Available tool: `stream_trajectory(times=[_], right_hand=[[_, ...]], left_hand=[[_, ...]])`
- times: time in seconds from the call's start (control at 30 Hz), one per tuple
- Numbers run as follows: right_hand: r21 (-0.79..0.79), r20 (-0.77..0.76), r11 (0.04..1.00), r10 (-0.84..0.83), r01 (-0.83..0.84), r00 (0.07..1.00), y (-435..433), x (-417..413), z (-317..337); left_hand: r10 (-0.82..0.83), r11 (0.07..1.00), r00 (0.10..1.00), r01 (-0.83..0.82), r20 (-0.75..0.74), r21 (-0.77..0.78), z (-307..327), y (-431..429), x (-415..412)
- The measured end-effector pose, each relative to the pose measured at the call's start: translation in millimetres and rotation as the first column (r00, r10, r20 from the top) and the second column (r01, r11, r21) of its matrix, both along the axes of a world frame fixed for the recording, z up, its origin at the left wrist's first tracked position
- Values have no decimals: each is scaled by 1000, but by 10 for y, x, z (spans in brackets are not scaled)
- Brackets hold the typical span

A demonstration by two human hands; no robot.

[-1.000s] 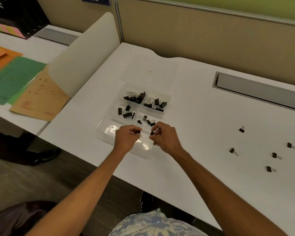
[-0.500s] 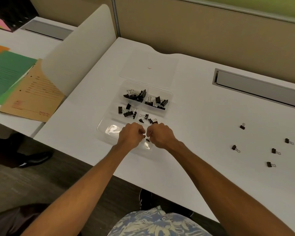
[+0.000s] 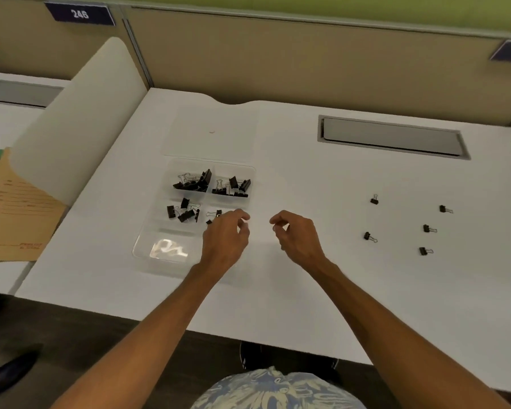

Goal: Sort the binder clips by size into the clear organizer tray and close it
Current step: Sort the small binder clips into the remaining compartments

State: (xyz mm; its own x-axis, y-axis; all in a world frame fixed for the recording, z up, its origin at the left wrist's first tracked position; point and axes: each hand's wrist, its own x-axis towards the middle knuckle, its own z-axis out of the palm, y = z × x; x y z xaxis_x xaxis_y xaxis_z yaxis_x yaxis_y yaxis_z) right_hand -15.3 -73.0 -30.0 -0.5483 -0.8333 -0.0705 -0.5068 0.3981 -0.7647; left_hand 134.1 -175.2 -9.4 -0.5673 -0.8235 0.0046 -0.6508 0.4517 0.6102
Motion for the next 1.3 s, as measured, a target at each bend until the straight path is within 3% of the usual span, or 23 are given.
stream_trajectory(times=[0.37,0.87,1.3], right_hand=[[21,18,980,-197,196,980,1169,-1046,-39],[117,-88,941,-308,317,947,2497,-2508,-311],[237,-193,969,-21,67,981,2573,-2860,-578]], left_hand=[[-217,976,975,216,36,38,-14,800,-1122],[-247,965,967,240,56,108,-371,1668,-2277],[-181,979,979,171,91,107,-506,1777,-2498]])
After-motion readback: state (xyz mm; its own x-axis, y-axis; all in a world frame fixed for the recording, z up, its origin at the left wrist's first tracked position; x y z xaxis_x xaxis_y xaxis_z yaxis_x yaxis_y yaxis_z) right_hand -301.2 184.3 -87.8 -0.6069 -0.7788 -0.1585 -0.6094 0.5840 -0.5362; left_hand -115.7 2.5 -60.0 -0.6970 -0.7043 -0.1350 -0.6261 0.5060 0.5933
